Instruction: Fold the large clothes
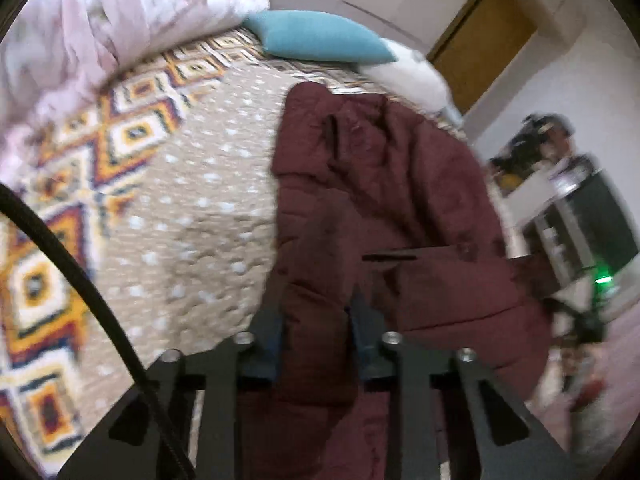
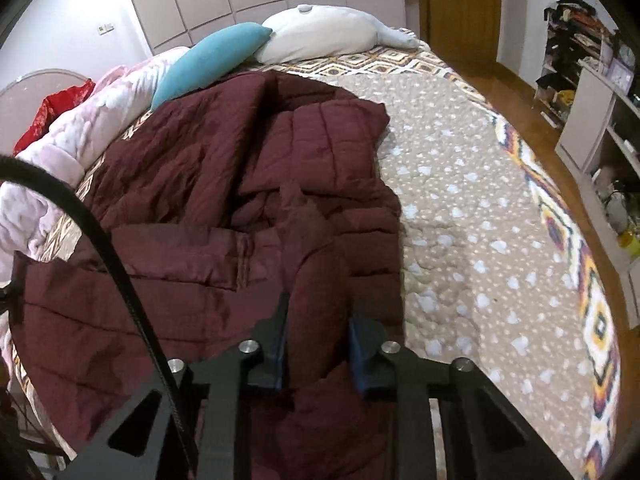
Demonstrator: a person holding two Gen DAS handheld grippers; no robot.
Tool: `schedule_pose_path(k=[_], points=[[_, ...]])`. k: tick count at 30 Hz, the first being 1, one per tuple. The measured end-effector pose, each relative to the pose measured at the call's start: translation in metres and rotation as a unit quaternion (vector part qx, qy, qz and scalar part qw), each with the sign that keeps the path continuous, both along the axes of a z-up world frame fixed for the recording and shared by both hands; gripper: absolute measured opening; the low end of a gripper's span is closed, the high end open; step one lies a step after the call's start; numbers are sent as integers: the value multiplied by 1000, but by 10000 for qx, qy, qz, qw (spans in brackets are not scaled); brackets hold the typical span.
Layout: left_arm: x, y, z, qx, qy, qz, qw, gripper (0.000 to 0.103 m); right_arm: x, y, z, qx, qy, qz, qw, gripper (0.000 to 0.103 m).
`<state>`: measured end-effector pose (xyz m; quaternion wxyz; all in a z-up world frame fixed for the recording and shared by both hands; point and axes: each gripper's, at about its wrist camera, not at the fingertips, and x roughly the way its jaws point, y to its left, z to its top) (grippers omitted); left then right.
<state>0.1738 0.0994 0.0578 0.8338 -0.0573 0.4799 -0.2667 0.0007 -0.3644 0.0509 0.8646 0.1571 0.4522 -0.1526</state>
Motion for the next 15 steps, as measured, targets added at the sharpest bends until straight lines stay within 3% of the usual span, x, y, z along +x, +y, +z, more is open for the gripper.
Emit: schedule_pose_path(k=[3,6,11,14,15], points=[[-15,4,13,158,-215,181,9995,18,-11,3,12,-73,-63,6,10000,21],[-35,15,38,65,-530,363,9979,18,-31,10,35,-222,-243,51,9994,20],[-58,26,84,-189,-998,536,9934,17,-68,19,104,-451,-868,140,9951,19],[-60,30,119,-466,-1252,484,9899,17,-73,18,131,-454,-1159,116,9922,19],[-56,30,132,-449,-1339,505,9887,17,-71,13,154,-424,-1367,69,9897,19]])
